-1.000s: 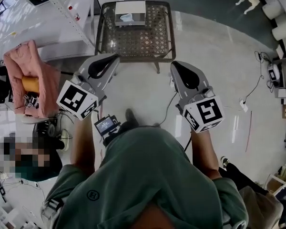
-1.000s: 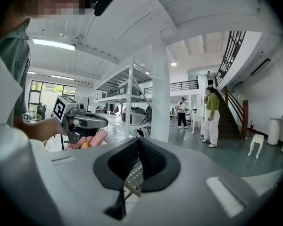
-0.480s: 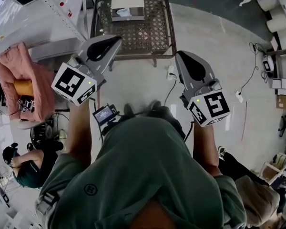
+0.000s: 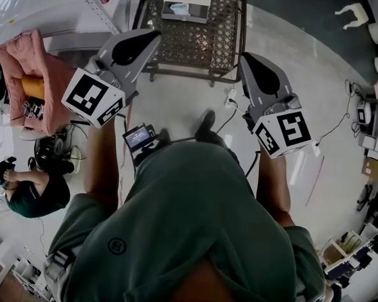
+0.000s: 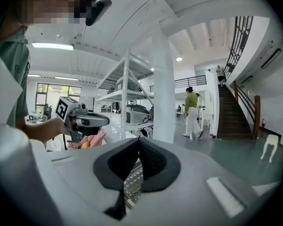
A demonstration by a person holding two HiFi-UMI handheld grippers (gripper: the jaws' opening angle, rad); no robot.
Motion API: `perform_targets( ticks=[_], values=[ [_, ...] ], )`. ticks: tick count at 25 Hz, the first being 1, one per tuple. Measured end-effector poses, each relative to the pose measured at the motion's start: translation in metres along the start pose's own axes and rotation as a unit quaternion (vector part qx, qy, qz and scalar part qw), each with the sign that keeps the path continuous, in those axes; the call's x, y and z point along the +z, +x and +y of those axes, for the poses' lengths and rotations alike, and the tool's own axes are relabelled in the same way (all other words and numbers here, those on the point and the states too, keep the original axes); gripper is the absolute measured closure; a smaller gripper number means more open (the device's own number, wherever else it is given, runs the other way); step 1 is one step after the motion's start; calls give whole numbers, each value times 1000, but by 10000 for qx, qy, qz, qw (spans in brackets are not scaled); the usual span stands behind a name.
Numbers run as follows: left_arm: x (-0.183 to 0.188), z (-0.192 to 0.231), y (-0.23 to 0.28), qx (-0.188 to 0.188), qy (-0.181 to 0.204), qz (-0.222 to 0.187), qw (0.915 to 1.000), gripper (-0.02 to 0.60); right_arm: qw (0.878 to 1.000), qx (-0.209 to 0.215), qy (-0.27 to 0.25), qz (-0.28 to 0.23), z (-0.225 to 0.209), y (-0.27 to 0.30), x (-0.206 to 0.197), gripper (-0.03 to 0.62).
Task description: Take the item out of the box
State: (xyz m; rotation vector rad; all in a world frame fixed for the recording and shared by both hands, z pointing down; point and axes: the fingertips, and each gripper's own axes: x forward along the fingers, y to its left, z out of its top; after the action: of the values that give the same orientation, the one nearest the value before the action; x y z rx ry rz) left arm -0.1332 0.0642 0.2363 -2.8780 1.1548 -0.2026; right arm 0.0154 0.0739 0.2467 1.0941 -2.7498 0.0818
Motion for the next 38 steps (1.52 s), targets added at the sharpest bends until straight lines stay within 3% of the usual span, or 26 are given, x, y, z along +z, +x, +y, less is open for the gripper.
perform_targets(
  ticks=[11,20,28,38],
  values=[
    [0,2,83,706,-33,355,9969,580,9970,762,-8,-164,-98,19,-2,588],
    [2,11,131,938,-4,562,9940,580,9946,982,-2,-336,-151,29,2,588],
    [-22,48,149,725,-154,681,9949,580,9964,826,148,-124,-165,67,-13,588],
    [-33,137,177,-44,-200,356,9992,580,9999,-5,108,66,-175,131,3,588]
  ],
)
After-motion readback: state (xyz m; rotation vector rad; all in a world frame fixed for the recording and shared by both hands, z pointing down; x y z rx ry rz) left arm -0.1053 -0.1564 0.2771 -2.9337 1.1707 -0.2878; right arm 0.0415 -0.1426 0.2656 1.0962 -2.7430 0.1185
